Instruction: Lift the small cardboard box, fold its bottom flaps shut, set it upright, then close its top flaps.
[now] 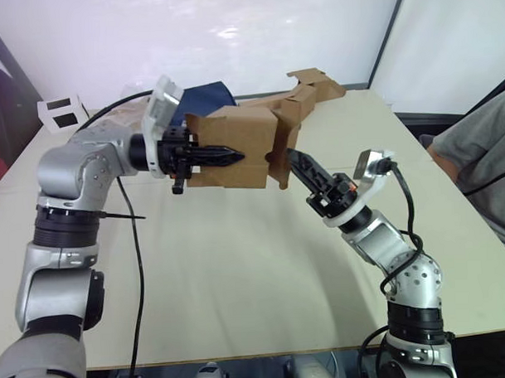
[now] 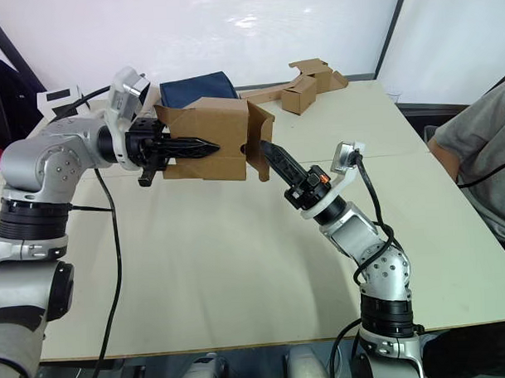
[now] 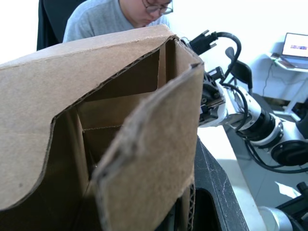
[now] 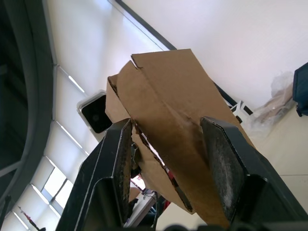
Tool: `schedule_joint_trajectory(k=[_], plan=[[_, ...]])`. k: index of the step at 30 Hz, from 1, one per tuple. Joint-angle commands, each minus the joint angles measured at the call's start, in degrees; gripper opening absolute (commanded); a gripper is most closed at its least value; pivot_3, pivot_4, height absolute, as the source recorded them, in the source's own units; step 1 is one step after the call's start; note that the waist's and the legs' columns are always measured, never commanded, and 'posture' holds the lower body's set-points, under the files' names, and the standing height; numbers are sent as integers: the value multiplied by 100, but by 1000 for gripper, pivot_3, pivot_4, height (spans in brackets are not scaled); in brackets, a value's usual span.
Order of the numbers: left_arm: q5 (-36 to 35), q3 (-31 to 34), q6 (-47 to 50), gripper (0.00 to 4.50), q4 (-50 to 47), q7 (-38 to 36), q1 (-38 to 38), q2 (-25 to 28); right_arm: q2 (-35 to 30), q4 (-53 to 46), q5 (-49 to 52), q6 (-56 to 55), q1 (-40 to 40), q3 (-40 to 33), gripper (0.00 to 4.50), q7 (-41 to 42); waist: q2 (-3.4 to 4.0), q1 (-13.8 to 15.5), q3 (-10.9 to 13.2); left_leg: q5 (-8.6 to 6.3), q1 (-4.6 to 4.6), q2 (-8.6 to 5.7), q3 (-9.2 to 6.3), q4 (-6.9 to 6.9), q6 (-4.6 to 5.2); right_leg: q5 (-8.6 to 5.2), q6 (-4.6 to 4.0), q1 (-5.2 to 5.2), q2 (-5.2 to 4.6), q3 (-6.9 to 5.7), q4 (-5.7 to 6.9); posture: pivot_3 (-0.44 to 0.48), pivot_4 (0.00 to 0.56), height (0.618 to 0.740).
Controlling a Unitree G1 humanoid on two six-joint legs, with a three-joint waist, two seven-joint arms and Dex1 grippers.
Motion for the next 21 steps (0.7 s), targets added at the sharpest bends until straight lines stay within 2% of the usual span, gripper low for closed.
schedule_joint_trajectory(k=[1, 4, 7, 21], plan=[[-113, 165, 22, 0, -149, -15, -79, 84, 73, -78, 105, -81, -27, -25, 2282, -33, 0, -2, 0, 0, 0, 0, 0, 0, 0, 0, 0, 0, 0, 0, 0, 0, 150, 740], [-126, 163, 24, 0, -156, -6, -74, 90, 120, -42, 111, -118, -47, -41, 1482, -64, 0, -1, 0, 0, 0, 0, 0, 0, 0, 0, 0, 0, 0, 0, 0, 0, 150, 740], [-130, 161, 24, 0, -154, -3, -72, 93, 159, -33, 158, -115, -60, -45, 275, -52, 0, -1, 0, 0, 0, 0, 0, 0, 0, 0, 0, 0, 0, 0, 0, 0, 150, 740], [-145, 148, 23, 0, -159, -10, -41, 104, 236, -90, 69, -145, -62, 69, 275, -93, 0, -1, 0, 0, 0, 0, 0, 0, 0, 0, 0, 0, 0, 0, 0, 0, 150, 740]])
